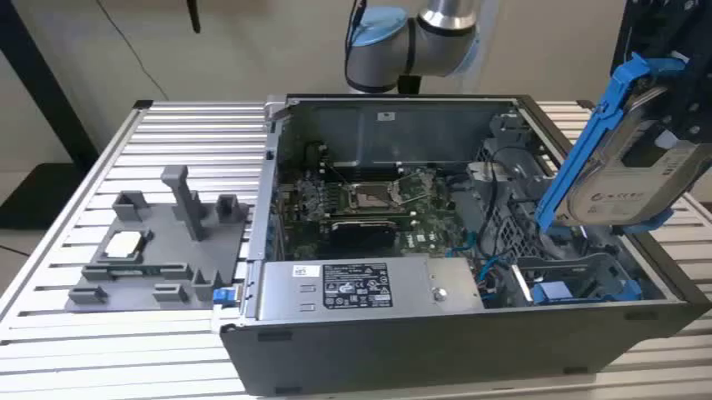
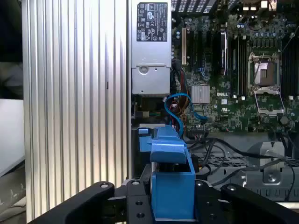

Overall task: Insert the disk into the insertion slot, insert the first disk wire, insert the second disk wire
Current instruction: 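Insert the disk into the insertion slot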

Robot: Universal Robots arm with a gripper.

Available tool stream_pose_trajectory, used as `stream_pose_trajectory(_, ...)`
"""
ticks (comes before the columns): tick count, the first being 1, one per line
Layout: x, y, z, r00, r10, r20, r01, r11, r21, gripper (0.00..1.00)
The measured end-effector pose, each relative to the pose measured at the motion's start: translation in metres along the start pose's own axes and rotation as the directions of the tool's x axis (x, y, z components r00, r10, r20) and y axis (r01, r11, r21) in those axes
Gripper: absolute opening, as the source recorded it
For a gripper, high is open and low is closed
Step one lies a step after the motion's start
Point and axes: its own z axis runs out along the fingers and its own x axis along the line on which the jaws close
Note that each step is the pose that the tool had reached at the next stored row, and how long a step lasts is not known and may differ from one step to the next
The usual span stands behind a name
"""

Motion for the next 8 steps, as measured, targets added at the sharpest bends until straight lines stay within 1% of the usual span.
stream_pose_trajectory(8,0.0,-0.0001,0.0014,1.0,0.0,-0.0001,0.0,1.0,0.0,0.33)
